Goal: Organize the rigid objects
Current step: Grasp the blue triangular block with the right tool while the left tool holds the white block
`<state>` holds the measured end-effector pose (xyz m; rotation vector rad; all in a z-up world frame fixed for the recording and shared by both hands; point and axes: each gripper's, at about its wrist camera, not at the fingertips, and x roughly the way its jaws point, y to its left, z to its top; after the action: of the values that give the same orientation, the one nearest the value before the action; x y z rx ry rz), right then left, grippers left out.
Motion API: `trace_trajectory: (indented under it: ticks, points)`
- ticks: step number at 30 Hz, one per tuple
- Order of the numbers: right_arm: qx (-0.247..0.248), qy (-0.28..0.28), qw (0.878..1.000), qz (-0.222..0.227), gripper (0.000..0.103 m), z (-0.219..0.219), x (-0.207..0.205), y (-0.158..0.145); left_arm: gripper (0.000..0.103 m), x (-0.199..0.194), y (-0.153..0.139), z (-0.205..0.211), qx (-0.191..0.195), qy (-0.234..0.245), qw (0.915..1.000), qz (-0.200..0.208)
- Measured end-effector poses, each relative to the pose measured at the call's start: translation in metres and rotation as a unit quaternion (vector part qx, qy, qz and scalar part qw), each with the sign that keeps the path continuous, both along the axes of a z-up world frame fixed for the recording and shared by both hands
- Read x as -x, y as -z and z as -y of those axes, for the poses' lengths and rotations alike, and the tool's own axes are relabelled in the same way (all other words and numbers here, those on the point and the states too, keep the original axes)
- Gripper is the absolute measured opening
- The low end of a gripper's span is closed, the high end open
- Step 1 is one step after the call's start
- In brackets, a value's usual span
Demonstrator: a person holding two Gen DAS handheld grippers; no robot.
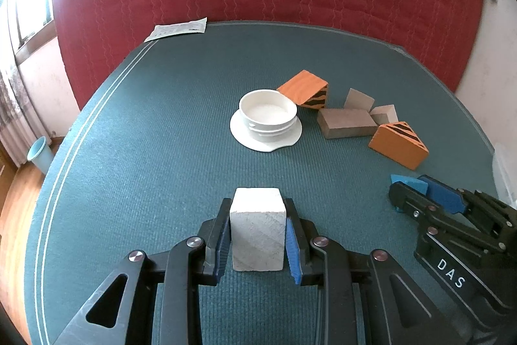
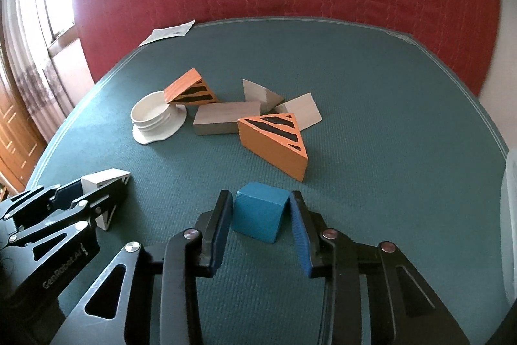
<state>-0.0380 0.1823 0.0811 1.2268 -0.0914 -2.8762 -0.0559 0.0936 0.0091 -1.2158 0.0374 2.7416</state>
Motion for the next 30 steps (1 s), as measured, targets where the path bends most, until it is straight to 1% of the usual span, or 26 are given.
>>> trace_trajectory:
  ticks: [10, 19, 30]
  points:
    - [0.018, 0.001, 1.0, -0.007, 0.037, -0.006, -0.015, 0.0, 0.031, -0.001, -0.001, 0.002, 0.002, 0.001, 1.0, -0.001]
    - [0.035, 0.002, 0.999, -0.02, 0.037, -0.011, -0.034, -0.007, 0.031, 0.001, -0.001, 0.001, 0.007, 0.006, 0.9999, -0.005]
    - [0.046, 0.027, 0.998, -0.033, 0.037, -0.032, -0.055, -0.014, 0.031, -0.001, -0.003, -0.001, 0.019, 0.007, 0.9997, -0.013]
